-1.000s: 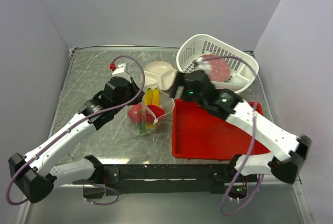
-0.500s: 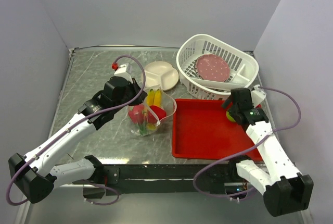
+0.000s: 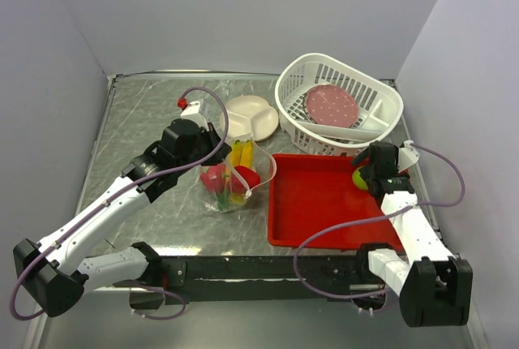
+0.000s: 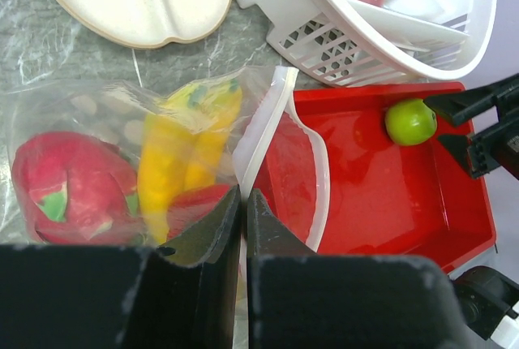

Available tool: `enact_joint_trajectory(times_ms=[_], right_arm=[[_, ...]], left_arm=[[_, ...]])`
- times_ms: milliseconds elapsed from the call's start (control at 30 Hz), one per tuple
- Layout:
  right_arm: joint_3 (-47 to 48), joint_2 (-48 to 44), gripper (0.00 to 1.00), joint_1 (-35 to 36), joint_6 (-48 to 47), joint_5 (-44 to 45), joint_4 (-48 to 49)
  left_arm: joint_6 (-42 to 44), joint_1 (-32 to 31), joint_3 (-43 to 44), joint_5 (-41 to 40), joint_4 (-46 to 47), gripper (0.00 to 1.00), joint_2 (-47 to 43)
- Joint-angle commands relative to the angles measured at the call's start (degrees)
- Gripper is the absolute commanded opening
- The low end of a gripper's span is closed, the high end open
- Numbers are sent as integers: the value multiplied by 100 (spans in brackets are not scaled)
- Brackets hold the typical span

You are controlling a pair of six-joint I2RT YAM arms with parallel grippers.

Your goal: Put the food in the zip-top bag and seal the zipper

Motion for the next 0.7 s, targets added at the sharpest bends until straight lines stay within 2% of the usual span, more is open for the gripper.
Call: enact_joint_trajectory(times_ms=[0,300,467,600,667], right_arm=[[-47,337,100,-190,228,210,640],[-188,742,100,-304,404,315,860],[-65,1085,98,-453,606,377,614],[40,1226,94,-471,764,394,483],[85,1340,87,-471,791,421,324]], left_arm=[[152,33,155,82,240,12,-186],[144,34,129,117,266,12,-213],[144,34,129,117,257,12,-204],[135,34,120,135,248,12,-213],[117,34,129,152,248,11,-213]])
